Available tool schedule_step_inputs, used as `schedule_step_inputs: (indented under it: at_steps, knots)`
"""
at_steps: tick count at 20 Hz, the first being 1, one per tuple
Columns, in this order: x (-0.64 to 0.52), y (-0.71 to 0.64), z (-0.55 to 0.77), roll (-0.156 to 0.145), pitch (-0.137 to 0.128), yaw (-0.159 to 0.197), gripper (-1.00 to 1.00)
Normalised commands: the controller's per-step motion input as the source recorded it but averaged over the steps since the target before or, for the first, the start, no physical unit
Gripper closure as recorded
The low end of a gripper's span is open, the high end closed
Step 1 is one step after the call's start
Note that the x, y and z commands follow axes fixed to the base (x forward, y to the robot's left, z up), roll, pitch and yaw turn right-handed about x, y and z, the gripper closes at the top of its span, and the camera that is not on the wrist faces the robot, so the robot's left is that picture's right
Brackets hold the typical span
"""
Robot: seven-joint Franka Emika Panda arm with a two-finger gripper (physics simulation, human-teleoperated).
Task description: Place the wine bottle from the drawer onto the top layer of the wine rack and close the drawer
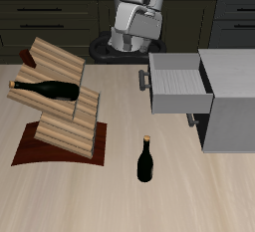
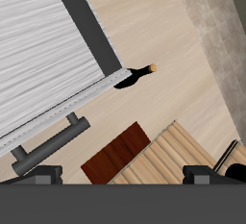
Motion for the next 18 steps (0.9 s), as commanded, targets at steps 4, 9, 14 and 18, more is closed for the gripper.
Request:
schedule_step_inputs:
  at_steps: [4,9,14,18]
  knots:
    - [0.03,0.05,-0.24,-0.001,0.042,0.073,-1.0]
    - [-0.1,-0.01,-0.09,0.017,0.03,0.052,-1.0]
    - [-0.15,-0.07,-0.05,0.009,0.035,0.019,-1.0]
    - [-0.05,-0.24,-0.07,-0.055,0.003,0.032,-1.0]
